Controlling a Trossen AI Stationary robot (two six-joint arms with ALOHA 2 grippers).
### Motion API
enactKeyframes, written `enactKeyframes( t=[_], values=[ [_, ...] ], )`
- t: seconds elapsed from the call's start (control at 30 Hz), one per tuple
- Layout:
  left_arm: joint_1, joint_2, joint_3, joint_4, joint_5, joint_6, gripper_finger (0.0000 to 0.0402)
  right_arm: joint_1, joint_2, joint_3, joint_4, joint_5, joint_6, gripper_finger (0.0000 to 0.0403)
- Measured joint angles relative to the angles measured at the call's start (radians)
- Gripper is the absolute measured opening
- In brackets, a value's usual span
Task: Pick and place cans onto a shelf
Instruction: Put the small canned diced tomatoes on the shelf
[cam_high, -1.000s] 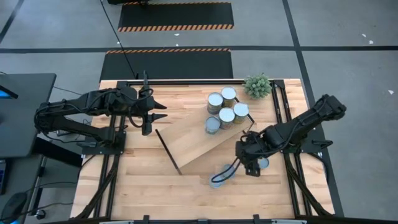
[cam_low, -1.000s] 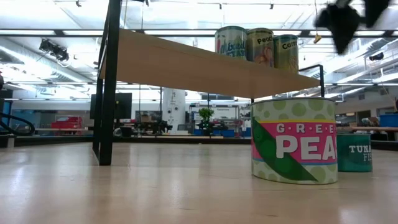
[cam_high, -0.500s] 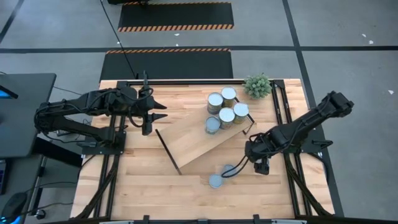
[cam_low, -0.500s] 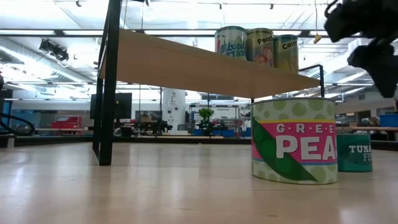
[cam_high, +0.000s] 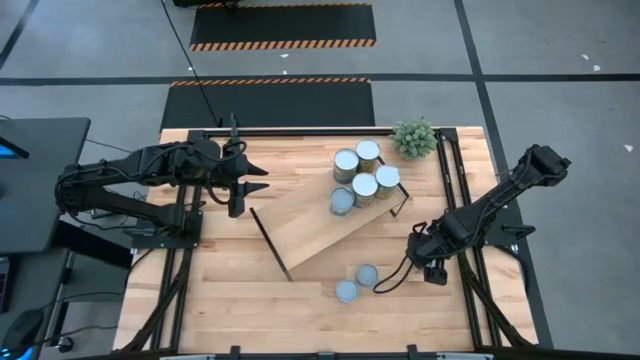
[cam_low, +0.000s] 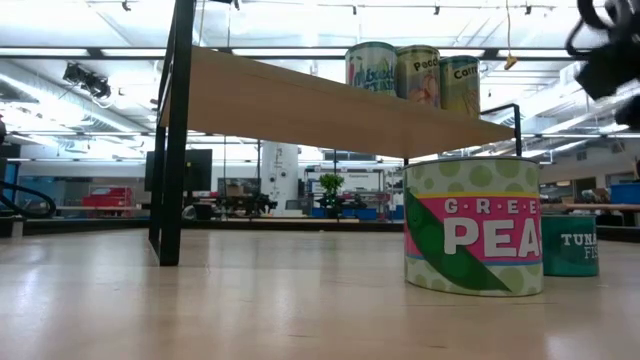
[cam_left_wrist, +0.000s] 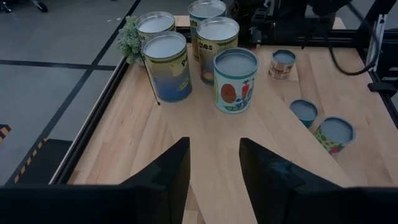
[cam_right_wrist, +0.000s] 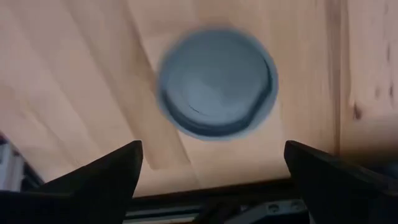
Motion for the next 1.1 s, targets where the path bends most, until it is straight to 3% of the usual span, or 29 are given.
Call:
enactKeyframes(
  t=[0.13, 0.33, 0.6, 0.87, 1.1],
  values=[
    [0.0, 0.0, 0.0, 0.0, 0.0, 0.001, 0.0144, 0.008, 0.0, -0.062, 0.025, -0.008, 0.035, 0.0399],
    [0.0, 0.0, 0.0, 0.0, 0.0, 0.005, 0.0144, 0.007, 0.001, -0.134, 0.224, 0.001, 0.035, 0.0399],
    [0.0, 0.0, 0.0, 0.001, -0.001, 0.009, 0.0144, 0.006, 0.001, -0.139, 0.245, 0.155, 0.035, 0.0386],
    [0.0, 0.0, 0.0, 0.001, -0.027, 0.009, 0.0144, 0.006, 0.034, -0.139, 0.3, 0.201, -0.047, 0.0338],
    [0.0, 0.0, 0.0, 0.001, -0.027, 0.004, 0.0144, 0.003, 0.123, -0.102, 0.348, 0.139, -0.07, 0.0289]
  ],
)
